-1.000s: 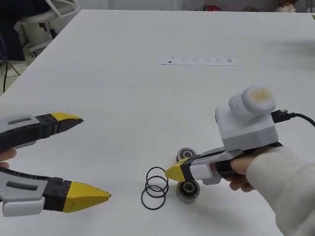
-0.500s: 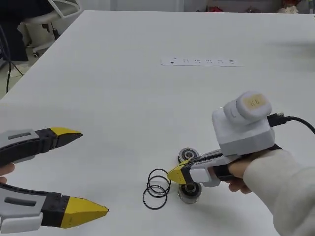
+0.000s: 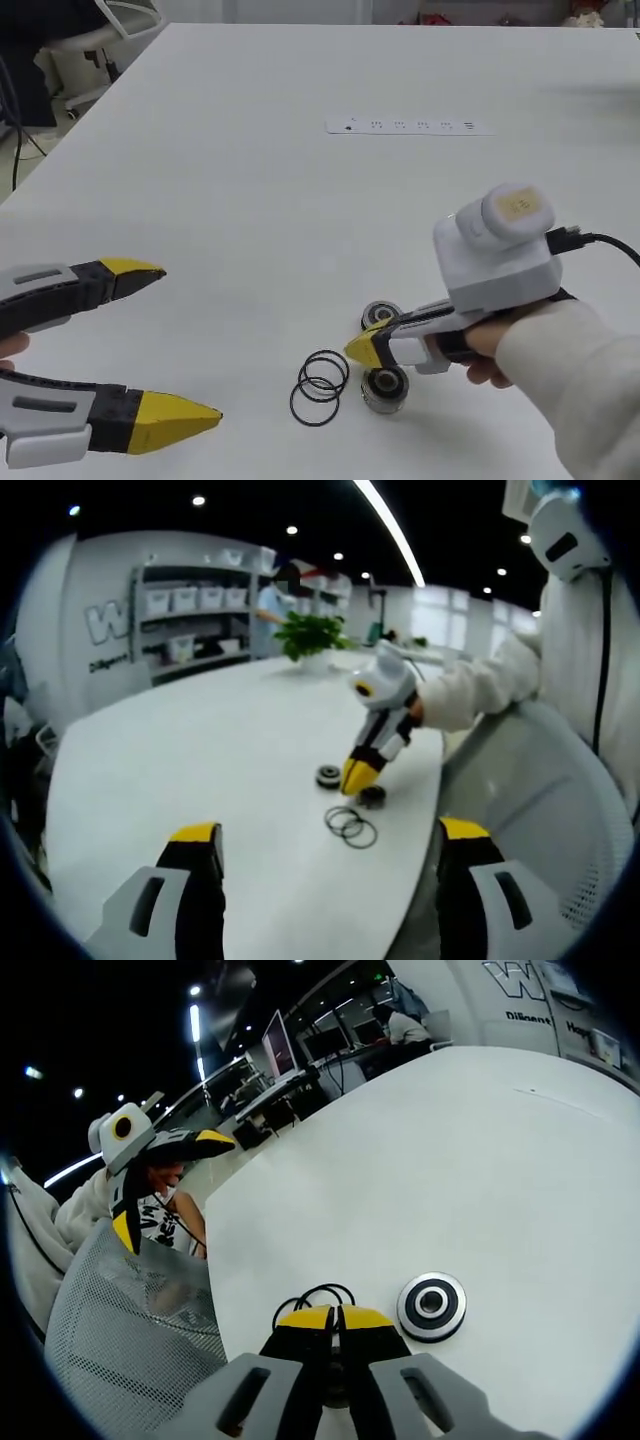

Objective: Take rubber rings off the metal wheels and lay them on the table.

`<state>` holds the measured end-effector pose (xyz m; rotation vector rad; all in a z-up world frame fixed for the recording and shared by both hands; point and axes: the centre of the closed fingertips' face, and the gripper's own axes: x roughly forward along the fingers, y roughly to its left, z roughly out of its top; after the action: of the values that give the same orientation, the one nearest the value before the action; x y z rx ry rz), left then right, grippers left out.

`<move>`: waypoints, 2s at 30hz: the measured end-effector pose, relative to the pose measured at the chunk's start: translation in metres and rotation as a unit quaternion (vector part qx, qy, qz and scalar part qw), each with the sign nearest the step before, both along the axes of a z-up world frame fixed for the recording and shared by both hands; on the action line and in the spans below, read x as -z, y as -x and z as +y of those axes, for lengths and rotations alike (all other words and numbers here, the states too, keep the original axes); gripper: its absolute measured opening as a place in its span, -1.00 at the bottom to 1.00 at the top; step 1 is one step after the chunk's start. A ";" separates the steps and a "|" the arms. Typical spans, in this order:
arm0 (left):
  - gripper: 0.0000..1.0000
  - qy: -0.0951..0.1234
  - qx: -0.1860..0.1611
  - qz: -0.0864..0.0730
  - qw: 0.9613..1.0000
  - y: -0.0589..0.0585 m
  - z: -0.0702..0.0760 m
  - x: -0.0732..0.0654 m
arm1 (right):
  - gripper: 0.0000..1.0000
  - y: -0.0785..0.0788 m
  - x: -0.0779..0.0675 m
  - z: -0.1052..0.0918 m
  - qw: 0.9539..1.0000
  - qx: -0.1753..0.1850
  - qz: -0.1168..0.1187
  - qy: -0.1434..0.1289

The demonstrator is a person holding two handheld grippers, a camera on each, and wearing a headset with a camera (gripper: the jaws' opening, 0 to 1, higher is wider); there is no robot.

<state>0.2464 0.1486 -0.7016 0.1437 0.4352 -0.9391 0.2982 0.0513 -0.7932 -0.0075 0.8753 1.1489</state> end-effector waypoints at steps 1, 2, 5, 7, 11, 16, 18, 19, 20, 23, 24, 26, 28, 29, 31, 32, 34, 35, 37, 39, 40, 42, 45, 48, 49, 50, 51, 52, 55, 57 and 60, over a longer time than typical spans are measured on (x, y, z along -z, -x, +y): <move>0.77 0.000 -0.001 0.000 1.000 0.000 0.000 0.000 | -1.00 0.000 0.000 0.000 1.000 0.001 0.000 0.000; 0.77 0.000 -0.002 0.000 1.000 0.000 0.000 -0.001 | -1.00 -0.001 -0.001 0.000 1.000 0.001 -0.001 -0.001; 0.77 0.000 -0.003 -0.002 1.000 0.000 0.001 -0.002 | -1.00 -0.004 -0.005 -0.002 1.000 0.006 -0.007 -0.004; 0.76 0.001 -0.004 -0.004 1.000 -0.001 0.002 -0.004 | -1.00 -0.007 -0.008 -0.003 1.000 0.011 -0.011 -0.009; 0.76 0.001 -0.007 -0.010 1.000 -0.003 0.004 -0.011 | -0.99 -0.012 -0.011 -0.009 1.000 0.022 -0.016 -0.012; 0.76 -0.001 -0.007 -0.021 1.000 -0.006 0.005 -0.021 | -0.97 -0.024 -0.020 -0.018 0.998 0.044 -0.029 -0.023; 0.74 -0.002 -0.007 -0.025 1.000 -0.008 0.005 -0.025 | -0.96 -0.030 -0.023 -0.024 0.997 0.058 -0.034 -0.026; 0.74 -0.003 -0.007 -0.026 1.000 -0.009 0.004 -0.027 | -0.94 -0.032 -0.024 -0.026 0.997 0.063 -0.036 -0.028; 0.73 -0.003 -0.006 -0.029 1.000 -0.011 0.004 -0.029 | -0.93 -0.035 -0.026 -0.030 0.996 0.070 -0.036 -0.031; 0.73 0.000 -0.006 -0.036 0.999 -0.016 0.003 -0.035 | -0.92 -0.042 -0.029 -0.038 0.995 0.086 -0.043 -0.034; 0.73 0.001 -0.007 -0.037 0.999 -0.018 0.003 -0.036 | -0.91 -0.043 -0.030 -0.040 0.995 0.089 -0.043 -0.034; 0.72 0.005 -0.005 -0.044 0.999 -0.022 0.001 -0.041 | -0.90 -0.046 -0.031 -0.045 0.993 0.098 -0.046 -0.034; 0.71 0.005 0.001 -0.050 0.999 -0.025 -0.001 -0.045 | -0.89 -0.049 -0.032 -0.050 0.993 0.106 -0.048 -0.036; 0.71 0.003 0.003 -0.053 0.999 -0.028 -0.002 -0.047 | -0.88 -0.050 -0.032 -0.051 0.992 0.108 -0.049 -0.036; 0.71 0.002 0.008 -0.058 0.998 -0.032 -0.004 -0.050 | -0.88 -0.052 -0.032 -0.055 0.992 0.113 -0.049 -0.037; 0.71 0.001 0.010 -0.059 0.998 -0.033 -0.005 -0.051 | -0.88 -0.053 -0.032 -0.056 0.991 0.115 -0.050 -0.036; 0.70 0.000 0.016 -0.062 0.998 -0.036 -0.007 -0.052 | -0.87 -0.053 -0.031 -0.057 0.991 0.116 -0.050 -0.035; 0.70 -0.003 0.021 -0.064 0.998 -0.037 -0.009 -0.053 | -0.87 -0.054 -0.030 -0.058 0.991 0.116 -0.050 -0.033; 0.69 -0.004 0.027 -0.069 0.997 -0.041 -0.013 -0.056 | -0.87 -0.054 -0.028 -0.060 0.992 0.115 -0.051 -0.028; 0.68 -0.004 0.033 -0.074 0.997 -0.046 -0.018 -0.059 | -0.86 -0.054 -0.026 -0.062 0.992 0.112 -0.052 -0.023; 0.68 -0.004 0.036 -0.075 0.997 -0.048 -0.020 -0.060 | -0.86 -0.054 -0.023 -0.063 0.992 0.111 -0.055 -0.016; 0.67 -0.004 0.044 -0.081 0.996 -0.052 -0.025 -0.063 | -0.85 -0.054 -0.018 -0.066 0.993 0.098 -0.071 0.006; 0.65 -0.004 0.056 -0.085 0.995 -0.058 -0.034 -0.065 | -0.83 -0.050 -0.011 -0.065 0.994 0.087 -0.066 0.015; 0.62 -0.002 0.068 -0.087 0.994 -0.063 -0.042 -0.065 | -0.82 -0.048 -0.005 -0.067 0.994 0.072 -0.072 0.032; 0.62 -0.002 0.073 -0.088 0.993 -0.064 -0.045 -0.066 | -0.81 -0.047 -0.003 -0.067 0.994 0.068 -0.073 0.036; 0.61 -0.002 0.076 -0.089 0.993 -0.065 -0.047 -0.066 | -0.81 -0.047 -0.003 -0.067 0.994 0.065 -0.074 0.037; 0.60 -0.002 0.081 -0.091 0.993 -0.067 -0.050 -0.065 | -0.80 -0.046 -0.002 -0.067 0.995 0.061 -0.075 0.038; 0.58 -0.002 0.084 -0.092 0.992 -0.068 -0.052 -0.065 | -0.79 -0.046 -0.001 -0.067 0.995 0.058 -0.075 0.039; 0.54 0.002 0.094 -0.092 0.991 -0.072 -0.060 -0.064 | -0.76 -0.043 0.002 -0.065 0.995 0.043 -0.081 0.046; 0.50 0.001 0.102 -0.093 0.990 -0.074 -0.066 -0.063 | -0.73 -0.042 0.005 -0.064 0.995 0.033 -0.083 0.050; 0.45 -0.002 0.121 -0.101 0.988 -0.077 -0.078 -0.061 | -0.69 -0.041 0.008 -0.063 0.995 0.028 -0.084 0.053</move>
<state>0.3239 0.0706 -0.6410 0.2979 0.2354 -1.1487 0.3392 -0.0121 -0.8012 -0.1632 0.7807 1.0320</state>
